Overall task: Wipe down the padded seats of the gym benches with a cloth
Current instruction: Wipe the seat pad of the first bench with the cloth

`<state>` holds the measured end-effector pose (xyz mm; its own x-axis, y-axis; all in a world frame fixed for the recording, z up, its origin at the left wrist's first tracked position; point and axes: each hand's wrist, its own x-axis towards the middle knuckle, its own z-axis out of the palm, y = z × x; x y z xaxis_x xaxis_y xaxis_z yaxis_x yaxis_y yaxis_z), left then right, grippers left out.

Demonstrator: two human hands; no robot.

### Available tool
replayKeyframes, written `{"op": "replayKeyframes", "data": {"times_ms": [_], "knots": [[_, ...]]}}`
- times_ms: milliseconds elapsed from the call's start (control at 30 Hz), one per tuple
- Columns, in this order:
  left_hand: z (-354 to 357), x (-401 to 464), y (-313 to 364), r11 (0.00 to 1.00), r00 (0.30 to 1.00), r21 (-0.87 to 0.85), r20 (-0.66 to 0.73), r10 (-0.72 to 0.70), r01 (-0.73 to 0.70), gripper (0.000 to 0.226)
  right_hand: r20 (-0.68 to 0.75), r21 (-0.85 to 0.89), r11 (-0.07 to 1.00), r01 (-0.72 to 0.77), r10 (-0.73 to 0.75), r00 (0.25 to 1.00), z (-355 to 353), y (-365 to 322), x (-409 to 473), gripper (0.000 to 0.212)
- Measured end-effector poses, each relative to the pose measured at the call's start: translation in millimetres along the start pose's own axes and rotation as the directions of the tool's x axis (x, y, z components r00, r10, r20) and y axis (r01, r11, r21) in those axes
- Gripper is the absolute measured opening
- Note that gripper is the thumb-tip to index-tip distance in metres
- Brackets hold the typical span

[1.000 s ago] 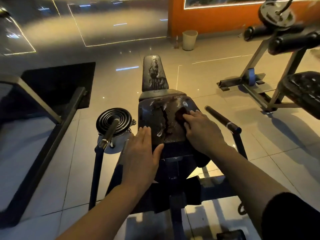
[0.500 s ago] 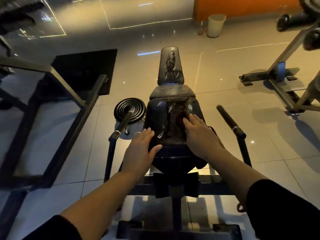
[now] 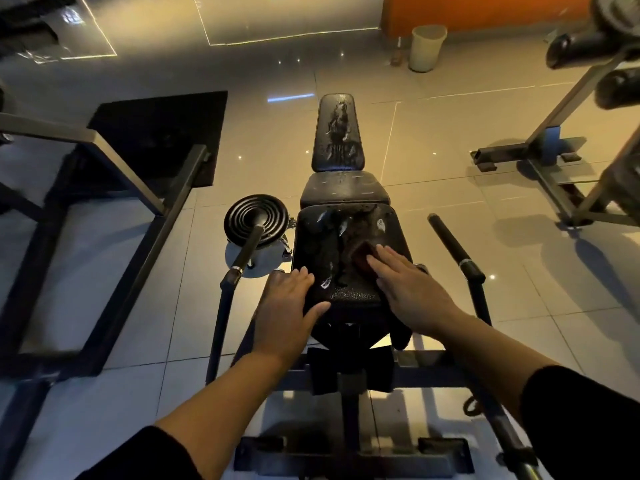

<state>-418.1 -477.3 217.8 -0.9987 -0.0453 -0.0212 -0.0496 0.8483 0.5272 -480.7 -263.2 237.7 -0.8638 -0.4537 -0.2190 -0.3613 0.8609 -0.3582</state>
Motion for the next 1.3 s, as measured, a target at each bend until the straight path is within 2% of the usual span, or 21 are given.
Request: {"op": "replayKeyframes", "data": {"times_ms": [167,333,467,533,633,700,933,1133,1200,1300], "knots": [[3,-1,-1,0.998,1.0,-0.056,-0.017,0.015,-0.016,0.056,-0.027,-0.001,0.984,-0.176,0.176,0.984,5,-22,30,0.052],[5,0,-3,0.999,0.999,-0.039,-0.032,0.031,-0.032,0.057,-0.003,0.004,0.999,-0.035,0.035,0.999,19,-67,41,0.053],[4,-1,-4,0.994,1.0,-0.111,-0.001,0.007,-0.007,0.058,0.056,-0.028,0.994,0.103,-0.101,0.993,16,-50,12,0.056],[6,-6,-4,0.984,0.999,-0.177,-0.036,-0.022,0.015,0.055,0.065,-0.081,0.992,0.092,-0.087,0.994,5,-27,3,0.057],[14,-19,-3,0.977,0.988,-0.202,-0.124,-0.092,0.066,0.053,0.031,-0.021,0.999,-0.025,0.026,0.999,-4,-14,6,0.051],[16,-26,-1,0.966,0.972,-0.225,-0.16,-0.17,0.131,0.053,0.004,-0.017,0.999,-0.036,0.036,0.999,1,-25,20,0.051],[20,-40,15,0.902,0.913,-0.328,-0.199,-0.355,0.279,0.055,0.111,-0.055,0.964,0.259,-0.252,0.961,19,-87,68,0.054],[20,-40,35,0.878,0.89,-0.351,-0.2,-0.409,0.325,0.052,0.202,-0.02,0.883,0.468,-0.455,0.867,8,-45,40,0.051],[22,-40,38,0.881,0.893,-0.336,-0.189,-0.409,0.333,0.052,0.229,-0.005,0.887,0.462,-0.449,0.864,0,-20,31,0.051],[22,-41,39,0.872,0.895,-0.339,-0.148,-0.42,0.353,0.052,0.219,0.012,0.92,0.391,-0.384,0.897,-5,-4,25,0.051]]}}
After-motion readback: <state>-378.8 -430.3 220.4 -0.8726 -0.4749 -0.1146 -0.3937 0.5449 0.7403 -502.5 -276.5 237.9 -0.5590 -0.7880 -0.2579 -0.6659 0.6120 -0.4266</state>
